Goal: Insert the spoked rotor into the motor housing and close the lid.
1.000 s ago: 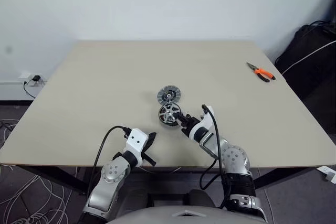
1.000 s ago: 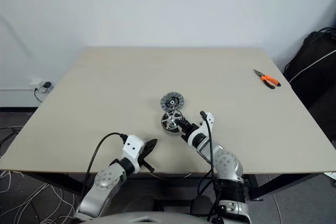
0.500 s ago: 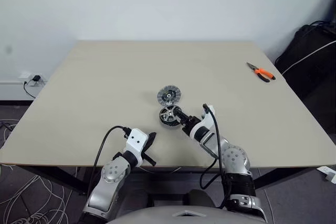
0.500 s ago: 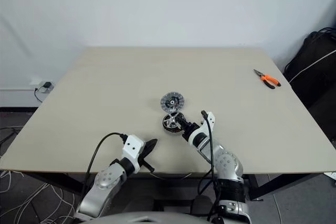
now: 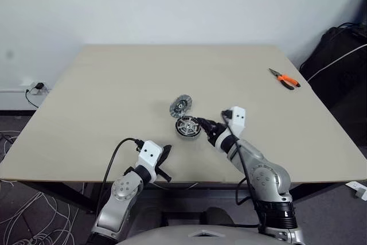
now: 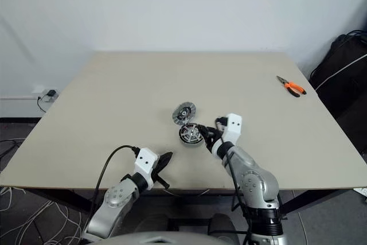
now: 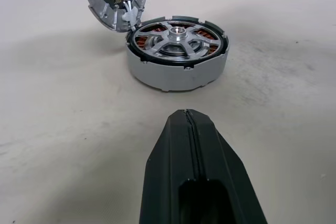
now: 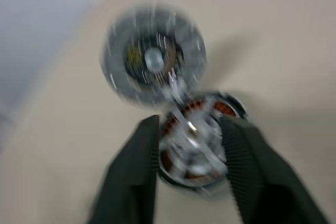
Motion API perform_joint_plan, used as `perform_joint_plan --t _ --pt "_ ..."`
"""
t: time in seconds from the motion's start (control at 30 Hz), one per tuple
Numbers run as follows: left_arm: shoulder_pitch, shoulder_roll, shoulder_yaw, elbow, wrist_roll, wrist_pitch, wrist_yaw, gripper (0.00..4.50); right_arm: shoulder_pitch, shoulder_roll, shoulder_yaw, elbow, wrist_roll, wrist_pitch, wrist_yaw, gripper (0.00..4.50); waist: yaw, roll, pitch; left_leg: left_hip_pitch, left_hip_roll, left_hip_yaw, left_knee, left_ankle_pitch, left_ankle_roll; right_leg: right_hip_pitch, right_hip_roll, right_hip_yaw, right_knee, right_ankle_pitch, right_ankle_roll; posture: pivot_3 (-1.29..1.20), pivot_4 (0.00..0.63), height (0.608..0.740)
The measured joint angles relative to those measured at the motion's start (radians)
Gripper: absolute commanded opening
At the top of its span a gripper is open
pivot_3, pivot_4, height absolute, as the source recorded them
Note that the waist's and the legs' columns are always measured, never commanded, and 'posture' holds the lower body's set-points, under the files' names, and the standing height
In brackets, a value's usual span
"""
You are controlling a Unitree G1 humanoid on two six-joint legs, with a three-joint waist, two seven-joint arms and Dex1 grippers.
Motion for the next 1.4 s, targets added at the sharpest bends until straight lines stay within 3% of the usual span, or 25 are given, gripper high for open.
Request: perform_joint_plan --t 0.07,0.1,0.23,0.77,1.07,1.2,1.3,1.4 --pt "-0.006 0.0 -0.003 0.004 0.0 -0.001 -0.003 0.0 -0.049 -0.064 0.155 0.05 -0.17 -0.068 0.028 0.19 -0.001 0.0 0.0 0.0 0.0 0.0 0.001 0.0 0.0 0.0 0.001 -0.001 0.001 0.0 0.0 0.0 0.0 0.74" --pt "-0.009 -0.001 -0.005 0.004 0.0 -0.001 -0.004 0.0 -0.06 -0.073 0.186 0.063 -0.208 -0.084 0.037 0.04 0.0 -0.001 0.0 0.0 0.0 0.0 0.001 0.0 0.0 0.001 0.001 -0.002 0.001 0.0 0.0 0.0 0.0 0.74" --pt "-0.011 -0.001 -0.007 0.007 0.0 -0.005 -0.005 0.0 -0.12 -0.057 0.283 0.183 -0.348 -0.173 0.076 0.04 0.002 -0.002 0.0 0.001 0.0 0.0 0.003 0.003 0.004 0.002 0.003 -0.003 0.001 0.0 0.0 0.0 0.0 0.74" --pt "0.001 -0.001 -0.001 0.015 0.0 -0.029 0.014 0.0 -0.234 0.041 0.196 0.467 -0.47 -0.259 0.151 0.04 0.0 -0.004 0.0 0.002 0.0 0.0 0.004 0.002 0.001 0.003 0.004 -0.002 0.001 0.001 0.002 0.0 0.0 0.74" --pt "0.002 -0.002 0.001 0.032 0.0 -0.037 0.015 0.0 -0.216 0.049 0.164 0.437 -0.478 -0.222 0.188 0.04 0.001 -0.006 -0.003 0.003 0.0 0.0 0.004 0.001 0.0 0.004 0.003 -0.002 0.002 0.001 0.002 0.0 0.0 0.74" --pt "0.002 -0.002 0.001 0.041 0.0 -0.047 0.014 0.0 -0.188 -0.01 0.182 0.334 -0.503 -0.217 0.231 0.04 0.002 -0.006 -0.003 0.002 -0.001 0.0 0.005 0.001 0.0 0.003 0.002 -0.002 0.001 0.001 0.002 0.0 0.0 0.74" --pt "0.001 -0.002 0.001 0.047 0.0 -0.049 0.014 0.0 -0.185 -0.118 0.228 0.21 -0.517 -0.198 0.33 0.6 0.002 -0.006 -0.003 0.002 -0.001 0.0 0.005 0.001 0.0 0.004 0.002 -0.002 0.001 0.001 0.002 0.0 0.0 0.74" --pt "0.001 -0.003 0.001 0.049 0.0 -0.05 0.013 0.0 -0.184 -0.205 0.276 0.124 -0.527 -0.173 0.432 1.53 0.002 -0.007 -0.003 0.002 0.0 0.0 0.005 0.001 0.0 0.004 0.002 -0.003 0.001 0.001 0.002 0.0 0.0 0.74"
